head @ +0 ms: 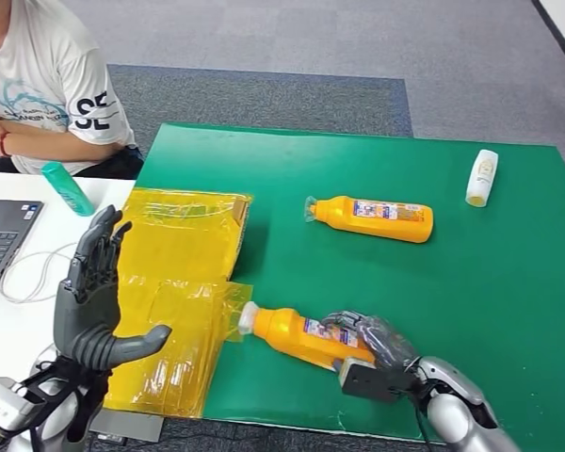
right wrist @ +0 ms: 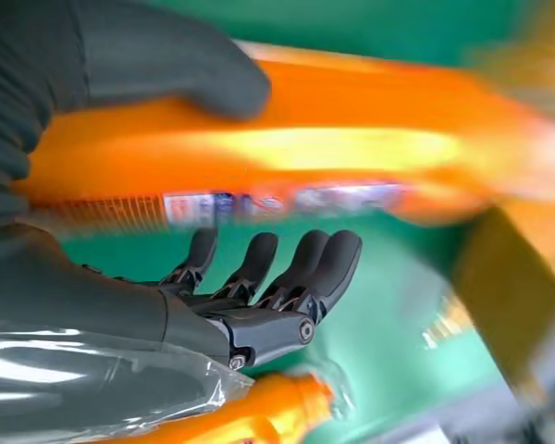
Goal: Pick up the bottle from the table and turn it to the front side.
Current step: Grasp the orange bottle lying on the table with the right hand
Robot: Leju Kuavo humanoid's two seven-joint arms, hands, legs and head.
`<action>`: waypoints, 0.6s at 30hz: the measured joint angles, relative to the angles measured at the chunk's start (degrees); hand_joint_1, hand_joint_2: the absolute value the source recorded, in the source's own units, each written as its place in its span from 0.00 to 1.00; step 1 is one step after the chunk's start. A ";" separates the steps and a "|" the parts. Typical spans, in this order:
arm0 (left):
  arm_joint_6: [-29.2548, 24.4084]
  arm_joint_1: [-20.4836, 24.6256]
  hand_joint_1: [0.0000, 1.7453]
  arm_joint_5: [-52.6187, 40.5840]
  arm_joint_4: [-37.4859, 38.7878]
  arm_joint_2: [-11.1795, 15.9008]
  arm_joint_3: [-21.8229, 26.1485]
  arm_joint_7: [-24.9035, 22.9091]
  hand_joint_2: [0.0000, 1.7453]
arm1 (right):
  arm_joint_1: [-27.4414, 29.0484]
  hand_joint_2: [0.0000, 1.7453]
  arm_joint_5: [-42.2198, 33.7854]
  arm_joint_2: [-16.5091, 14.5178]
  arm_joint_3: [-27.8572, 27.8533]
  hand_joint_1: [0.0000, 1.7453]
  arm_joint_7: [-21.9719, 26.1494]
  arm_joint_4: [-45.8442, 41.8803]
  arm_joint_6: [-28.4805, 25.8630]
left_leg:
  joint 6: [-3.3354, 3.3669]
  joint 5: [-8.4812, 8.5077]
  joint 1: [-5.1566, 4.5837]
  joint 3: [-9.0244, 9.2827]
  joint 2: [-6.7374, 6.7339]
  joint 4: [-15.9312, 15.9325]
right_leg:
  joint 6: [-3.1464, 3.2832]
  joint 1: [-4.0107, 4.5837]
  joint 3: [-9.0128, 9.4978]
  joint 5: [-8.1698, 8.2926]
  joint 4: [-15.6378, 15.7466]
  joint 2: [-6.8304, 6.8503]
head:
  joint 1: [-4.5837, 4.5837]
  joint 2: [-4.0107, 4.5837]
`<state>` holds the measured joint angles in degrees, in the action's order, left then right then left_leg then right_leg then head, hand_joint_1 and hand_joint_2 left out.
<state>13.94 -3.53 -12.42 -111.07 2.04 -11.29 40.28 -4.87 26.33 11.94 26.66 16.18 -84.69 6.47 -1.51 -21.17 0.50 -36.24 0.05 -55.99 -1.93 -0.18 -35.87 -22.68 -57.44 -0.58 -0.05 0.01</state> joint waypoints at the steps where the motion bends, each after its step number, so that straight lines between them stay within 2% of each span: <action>1: 0.01 0.02 0.00 -0.12 0.03 -0.03 -0.03 0.00 1.00 | 0.30 1.00 -2.12 -1.10 -1.15 1.00 0.59 -0.36 0.46 | 0.00 0.00 0.00 0.00 0.00 0.00 | 0.01 0.00 0.00 -0.01 0.00 0.00 | 0.00 0.01; 6: 0.13 0.02 0.00 -0.55 0.15 -0.37 -0.24 0.00 1.00 | 1.47 1.00 -10.23 -5.44 -7.18 1.00 1.95 -2.68 3.27 | 0.01 -0.01 0.00 -0.01 0.01 0.00 | 0.00 0.00 0.01 -0.06 0.00 0.02 | 0.01 0.00; 14: 0.30 0.02 0.00 -1.13 0.32 -0.79 -0.46 0.00 1.00 | 2.80 1.00 -12.43 -8.00 -12.33 1.00 2.25 -4.19 4.70 | 0.04 -0.03 -0.03 -0.01 0.01 0.00 | -0.05 -0.04 0.03 -0.06 0.01 0.02 | 0.01 0.00; 15: 0.34 0.02 0.00 -1.13 0.35 -0.85 -0.49 0.00 1.00 | 2.91 1.00 -12.28 -8.16 -12.60 0.84 2.25 -4.20 4.77 | 0.04 -0.03 -0.03 -0.01 0.01 0.00 | -0.05 -0.04 0.03 -0.06 0.01 0.02 | 0.01 0.01; 18: 0.46 0.01 0.00 -1.13 0.41 -0.98 -0.51 0.00 1.00 | 3.11 1.00 -11.26 -8.35 -13.08 0.10 2.25 -4.20 5.07 | 0.02 -0.03 -0.02 -0.01 0.01 0.00 | -0.04 -0.03 0.02 -0.07 0.00 0.01 | -0.01 0.00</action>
<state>14.40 -3.52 -13.55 -110.66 1.05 -11.80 40.28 -1.76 15.07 3.59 13.58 18.44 -88.88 11.54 -1.49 -21.20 0.48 -36.25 0.07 -55.99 -1.97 -0.21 -35.85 -22.74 -57.44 -0.56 -0.06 0.01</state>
